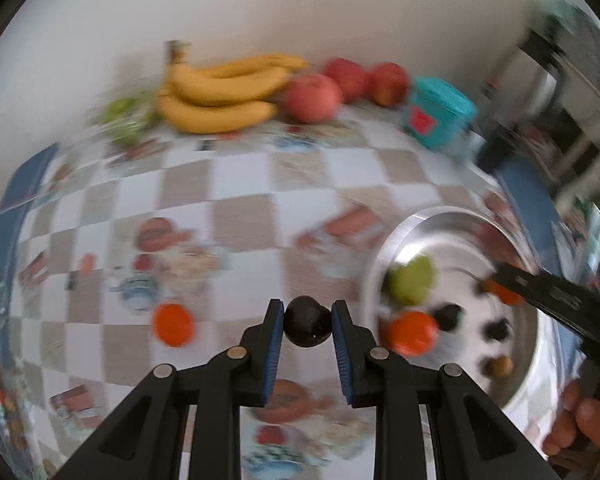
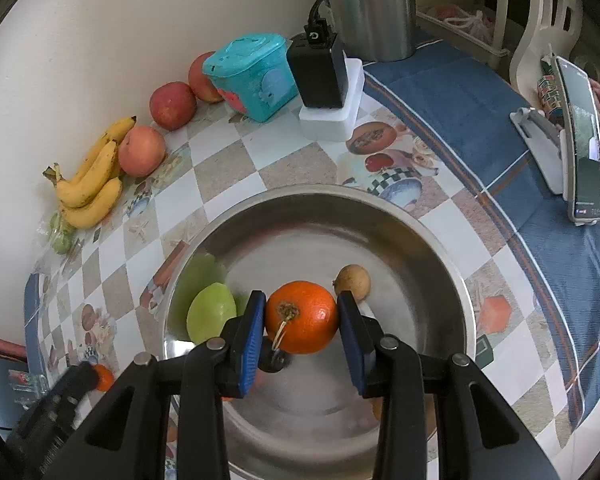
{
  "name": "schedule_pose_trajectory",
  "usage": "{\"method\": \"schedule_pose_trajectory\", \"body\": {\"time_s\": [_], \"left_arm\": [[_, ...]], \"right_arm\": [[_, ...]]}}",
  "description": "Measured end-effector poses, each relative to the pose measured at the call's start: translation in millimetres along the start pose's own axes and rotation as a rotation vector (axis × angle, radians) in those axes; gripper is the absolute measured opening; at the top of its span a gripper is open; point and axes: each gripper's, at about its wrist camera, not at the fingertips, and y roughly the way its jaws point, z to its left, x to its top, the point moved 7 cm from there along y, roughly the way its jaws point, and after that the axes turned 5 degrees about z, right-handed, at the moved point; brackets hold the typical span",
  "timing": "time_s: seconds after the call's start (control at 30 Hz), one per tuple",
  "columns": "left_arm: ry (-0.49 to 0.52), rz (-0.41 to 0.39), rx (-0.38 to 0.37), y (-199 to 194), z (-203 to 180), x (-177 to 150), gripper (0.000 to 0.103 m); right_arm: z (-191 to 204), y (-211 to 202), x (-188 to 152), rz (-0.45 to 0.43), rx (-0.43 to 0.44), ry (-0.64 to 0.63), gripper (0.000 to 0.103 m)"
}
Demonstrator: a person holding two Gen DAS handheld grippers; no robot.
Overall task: Organize fruits
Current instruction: 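Carry the avocado and tangerine over the steel bowl and open both tools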
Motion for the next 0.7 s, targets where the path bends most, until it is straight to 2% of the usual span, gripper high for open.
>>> {"method": "schedule_pose_trajectory", "body": {"time_s": [0.17, 0.33, 0.5, 0.7], "left_arm": [[0.113, 0.048, -0.083, 10, -48, -10, 0.026], [0.168, 0.104, -0.132, 25, -75, -22, 0.026], [0.166, 0.160, -0.164, 38, -85, -32, 0.027], [0.171, 0.177, -0.163, 45, -87, -35, 0.030]], "right_arm": [[-2, 6, -1, 0.022, -0.002, 0.005, 0.038], [-7, 16, -7, 0.062, -0.010, 0.025, 0.038], [-9, 25, -11, 0.090, -0.018, 0.028, 0.039], [-7, 28, -12, 0.105, -0.025, 0.018, 0.040]]}}
